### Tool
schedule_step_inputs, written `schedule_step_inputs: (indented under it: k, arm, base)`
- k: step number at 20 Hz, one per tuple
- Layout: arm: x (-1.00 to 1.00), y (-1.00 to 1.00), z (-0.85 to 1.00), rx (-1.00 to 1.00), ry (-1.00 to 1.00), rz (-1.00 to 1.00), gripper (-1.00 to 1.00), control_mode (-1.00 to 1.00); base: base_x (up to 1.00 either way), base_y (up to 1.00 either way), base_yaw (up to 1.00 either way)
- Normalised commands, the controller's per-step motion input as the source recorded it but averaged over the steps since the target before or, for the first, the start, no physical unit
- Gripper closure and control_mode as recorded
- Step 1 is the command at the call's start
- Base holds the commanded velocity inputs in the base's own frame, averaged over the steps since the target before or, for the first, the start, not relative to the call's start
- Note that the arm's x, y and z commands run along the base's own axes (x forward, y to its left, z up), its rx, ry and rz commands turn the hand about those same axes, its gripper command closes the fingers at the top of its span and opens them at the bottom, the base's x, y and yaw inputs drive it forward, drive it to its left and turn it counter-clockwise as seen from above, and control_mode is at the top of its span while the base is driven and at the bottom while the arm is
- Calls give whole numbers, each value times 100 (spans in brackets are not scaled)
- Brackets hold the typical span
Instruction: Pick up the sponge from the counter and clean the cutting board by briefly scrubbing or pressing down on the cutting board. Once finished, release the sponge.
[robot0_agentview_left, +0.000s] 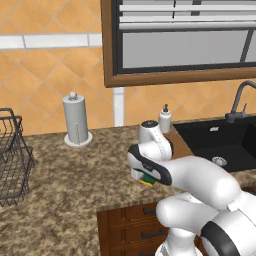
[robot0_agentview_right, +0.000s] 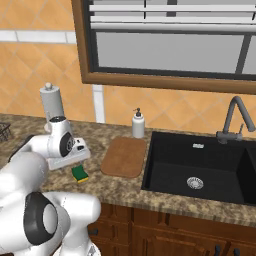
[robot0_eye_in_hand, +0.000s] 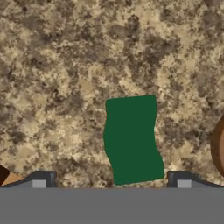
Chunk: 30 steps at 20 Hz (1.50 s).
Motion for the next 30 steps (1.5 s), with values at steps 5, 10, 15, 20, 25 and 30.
schedule_step_inputs:
  k: [5,10,15,20,25,30]
  arm:
    - [4,0,-20,0,5,0,-100,-100]
    - [4,0,-21,0,2,0,-100,-100]
    - [22,-4,-9,0,5,0,-100,-100]
    - [8,-1,-15,0,8,0,-100,-100]
    - [0,0,-19,0,6,0,-100,-100]
    - [0,0,-20,0,0,0,-100,-100]
  base:
    - [0,0,0]
    - [0,0,0]
    - [0,0,0]
    - [0,0,0]
    - [0,0,0]
    - [0,0,0]
